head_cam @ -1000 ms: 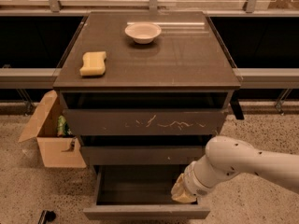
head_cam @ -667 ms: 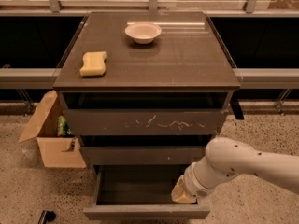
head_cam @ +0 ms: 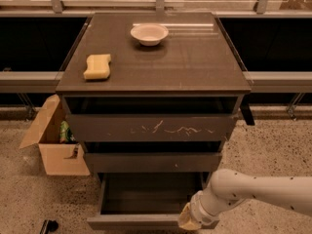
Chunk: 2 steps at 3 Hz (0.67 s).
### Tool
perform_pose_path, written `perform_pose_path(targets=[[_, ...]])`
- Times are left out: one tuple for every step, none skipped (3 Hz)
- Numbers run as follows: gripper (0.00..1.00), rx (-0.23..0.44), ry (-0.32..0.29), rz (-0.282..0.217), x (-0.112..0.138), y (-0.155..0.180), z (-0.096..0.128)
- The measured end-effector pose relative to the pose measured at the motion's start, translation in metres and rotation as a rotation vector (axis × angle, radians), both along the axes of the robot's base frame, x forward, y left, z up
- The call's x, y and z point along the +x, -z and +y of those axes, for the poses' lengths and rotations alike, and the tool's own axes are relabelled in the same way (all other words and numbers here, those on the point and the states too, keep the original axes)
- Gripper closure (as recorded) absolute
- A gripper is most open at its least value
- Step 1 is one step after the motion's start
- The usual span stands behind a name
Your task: Close bottom drawer
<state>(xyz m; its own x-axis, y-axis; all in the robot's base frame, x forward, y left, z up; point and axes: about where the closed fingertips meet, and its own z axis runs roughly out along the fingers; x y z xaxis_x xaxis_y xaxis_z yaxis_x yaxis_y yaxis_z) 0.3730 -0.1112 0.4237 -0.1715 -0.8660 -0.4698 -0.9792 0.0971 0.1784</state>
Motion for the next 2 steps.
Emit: perform_pose_path(targets=[[1.00, 0.025, -0.008, 0.028, -0.007, 0.064, 0.002], [1.00, 0.063, -0.008, 0.084, -0.009, 0.141, 0.003]])
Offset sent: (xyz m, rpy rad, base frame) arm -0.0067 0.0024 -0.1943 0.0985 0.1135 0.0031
